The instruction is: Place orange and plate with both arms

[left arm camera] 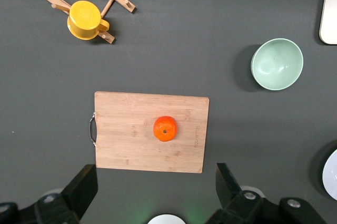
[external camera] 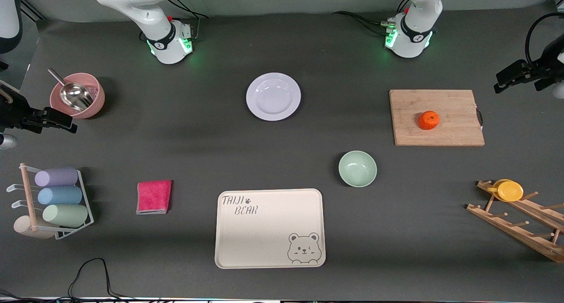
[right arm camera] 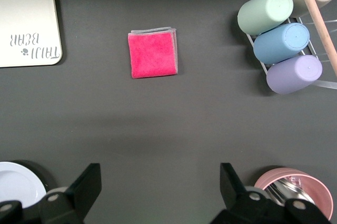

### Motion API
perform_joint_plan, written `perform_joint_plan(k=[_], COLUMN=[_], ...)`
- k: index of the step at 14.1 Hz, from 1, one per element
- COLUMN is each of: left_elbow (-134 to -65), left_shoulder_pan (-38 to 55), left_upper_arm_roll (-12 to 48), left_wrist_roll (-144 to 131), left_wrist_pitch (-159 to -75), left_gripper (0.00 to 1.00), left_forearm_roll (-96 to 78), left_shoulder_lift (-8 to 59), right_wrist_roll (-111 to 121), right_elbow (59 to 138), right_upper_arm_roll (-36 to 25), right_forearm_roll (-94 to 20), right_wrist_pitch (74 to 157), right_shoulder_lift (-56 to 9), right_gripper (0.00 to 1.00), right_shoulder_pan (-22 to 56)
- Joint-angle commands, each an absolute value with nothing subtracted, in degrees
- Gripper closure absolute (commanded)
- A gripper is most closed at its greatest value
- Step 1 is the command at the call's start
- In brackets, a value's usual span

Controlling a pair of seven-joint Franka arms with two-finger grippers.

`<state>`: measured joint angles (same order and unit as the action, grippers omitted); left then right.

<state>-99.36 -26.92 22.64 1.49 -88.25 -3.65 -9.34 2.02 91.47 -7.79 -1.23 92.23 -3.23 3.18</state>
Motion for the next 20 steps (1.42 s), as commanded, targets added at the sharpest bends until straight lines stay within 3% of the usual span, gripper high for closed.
perform_joint_plan(k=[1, 5, 11, 20], left_elbow=[-100.4, -104.7, -124.2, -152.3], left_shoulder_pan=[-26.7, -27.2, -25.1, -23.8], left_upper_arm_roll=[22.3, 22.2, 22.2, 22.3], left_wrist_roll=[0.9, 2.1, 2.5, 5.9], left_wrist_pitch=[-88.8, -91.0, -105.1, -139.4], left_gripper=[0.0, 0.0, 0.0, 0.0], left_forearm_roll=[-3.6, -3.6, -3.9, -4.0], left_shoulder_lift=[-10.0, -10.4, -12.0, -10.0], right_wrist_roll=[0.2, 0.2, -2.2, -8.4], right_elbow=[90.9, 90.9, 93.3, 118.7], right_upper_arm_roll=[-7.8, -7.8, -7.6, -7.4], right_forearm_roll=[0.2, 0.2, -0.1, -0.7], right_wrist_pitch=[91.1, 91.1, 91.1, 98.5], right_shoulder_lift=[-3.0, -3.0, -1.2, 19.8], right_gripper=[0.0, 0.0, 0.0, 0.0], right_shoulder_pan=[3.6, 3.6, 3.9, 10.6])
